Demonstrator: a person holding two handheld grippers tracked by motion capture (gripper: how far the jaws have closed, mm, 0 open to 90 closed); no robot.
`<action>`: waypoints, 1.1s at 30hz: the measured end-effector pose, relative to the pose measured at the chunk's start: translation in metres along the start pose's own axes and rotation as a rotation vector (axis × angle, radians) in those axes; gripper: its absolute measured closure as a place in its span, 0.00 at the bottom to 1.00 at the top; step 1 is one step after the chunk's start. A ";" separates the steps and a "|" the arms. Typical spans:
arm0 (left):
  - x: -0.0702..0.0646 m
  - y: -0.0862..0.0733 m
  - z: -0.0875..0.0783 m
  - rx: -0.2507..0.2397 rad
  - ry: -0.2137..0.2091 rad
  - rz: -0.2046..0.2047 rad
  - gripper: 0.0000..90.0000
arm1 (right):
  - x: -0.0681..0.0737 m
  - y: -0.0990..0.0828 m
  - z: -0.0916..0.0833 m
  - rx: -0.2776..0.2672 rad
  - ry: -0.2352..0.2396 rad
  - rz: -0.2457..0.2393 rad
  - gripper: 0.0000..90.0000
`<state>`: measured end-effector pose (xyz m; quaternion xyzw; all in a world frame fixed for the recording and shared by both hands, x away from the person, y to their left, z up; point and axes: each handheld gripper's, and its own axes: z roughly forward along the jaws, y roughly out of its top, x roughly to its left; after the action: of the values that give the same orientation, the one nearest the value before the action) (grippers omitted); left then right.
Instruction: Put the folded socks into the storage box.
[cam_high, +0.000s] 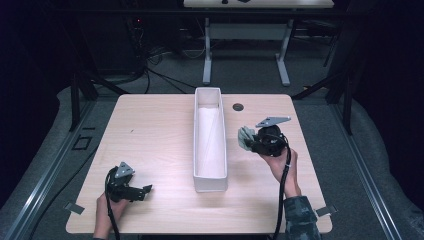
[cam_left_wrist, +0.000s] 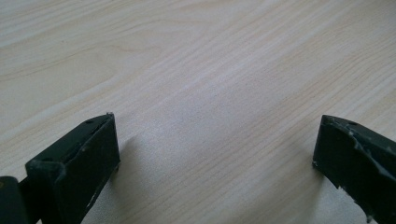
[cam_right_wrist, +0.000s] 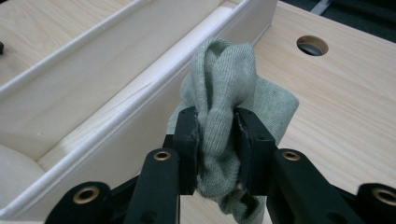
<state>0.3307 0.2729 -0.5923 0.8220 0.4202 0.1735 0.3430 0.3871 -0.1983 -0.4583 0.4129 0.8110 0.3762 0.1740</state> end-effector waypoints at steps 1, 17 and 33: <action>0.000 0.000 0.000 0.000 0.000 0.001 0.00 | 0.000 0.001 -0.001 -0.004 -0.002 -0.007 0.80; 0.000 0.000 0.000 0.001 -0.003 0.007 0.00 | 0.027 0.030 -0.015 -0.047 0.050 -0.068 0.79; -0.001 0.000 0.000 -0.002 0.001 0.005 0.00 | 0.064 0.050 -0.008 -0.038 0.123 -0.139 0.79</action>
<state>0.3301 0.2724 -0.5924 0.8226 0.4181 0.1755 0.3431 0.3712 -0.1321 -0.4135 0.3284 0.8395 0.4032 0.1574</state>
